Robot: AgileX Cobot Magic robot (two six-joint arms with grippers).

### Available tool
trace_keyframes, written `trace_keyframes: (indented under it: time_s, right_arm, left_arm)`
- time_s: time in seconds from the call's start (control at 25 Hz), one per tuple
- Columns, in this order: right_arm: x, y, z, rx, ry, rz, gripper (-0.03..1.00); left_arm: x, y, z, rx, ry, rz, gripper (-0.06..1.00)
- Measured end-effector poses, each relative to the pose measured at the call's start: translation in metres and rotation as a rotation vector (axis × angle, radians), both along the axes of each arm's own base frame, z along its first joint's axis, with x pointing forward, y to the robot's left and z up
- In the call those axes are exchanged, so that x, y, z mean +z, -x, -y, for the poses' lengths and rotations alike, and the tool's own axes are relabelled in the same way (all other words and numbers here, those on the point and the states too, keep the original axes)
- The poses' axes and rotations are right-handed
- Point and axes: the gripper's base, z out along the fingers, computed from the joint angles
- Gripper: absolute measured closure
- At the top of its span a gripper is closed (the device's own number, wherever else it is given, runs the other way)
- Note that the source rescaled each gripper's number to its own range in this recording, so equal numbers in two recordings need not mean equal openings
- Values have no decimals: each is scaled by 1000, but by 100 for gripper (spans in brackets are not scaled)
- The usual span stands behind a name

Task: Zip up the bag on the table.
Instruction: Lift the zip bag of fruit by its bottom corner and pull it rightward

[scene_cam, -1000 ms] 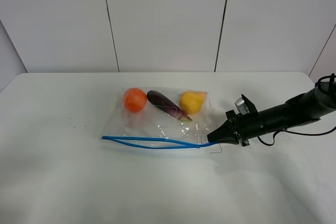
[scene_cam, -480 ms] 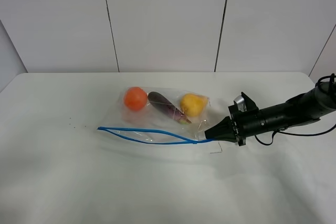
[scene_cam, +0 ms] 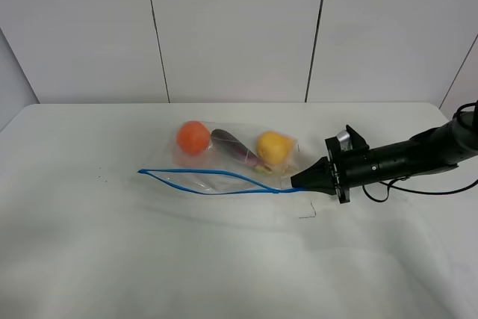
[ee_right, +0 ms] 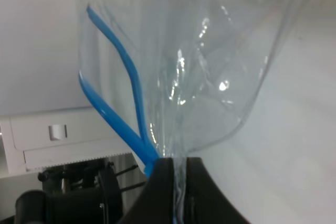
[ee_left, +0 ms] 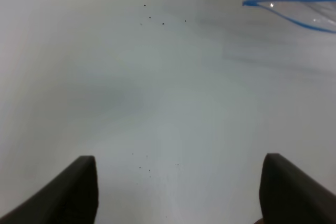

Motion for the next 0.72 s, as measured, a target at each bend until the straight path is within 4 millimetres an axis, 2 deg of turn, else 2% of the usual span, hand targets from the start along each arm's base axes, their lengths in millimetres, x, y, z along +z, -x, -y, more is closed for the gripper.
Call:
trace_keyframes:
  time_s: [0.24,0.72]
  right_arm:
    - [16,-1,0,-15,-2,15,97]
    - [21,-2,0,-17,-2,26,97]
  left_arm:
    - [0,0,0,0,0,0,-5]
    - [0,0,0,0,0,0,-5]
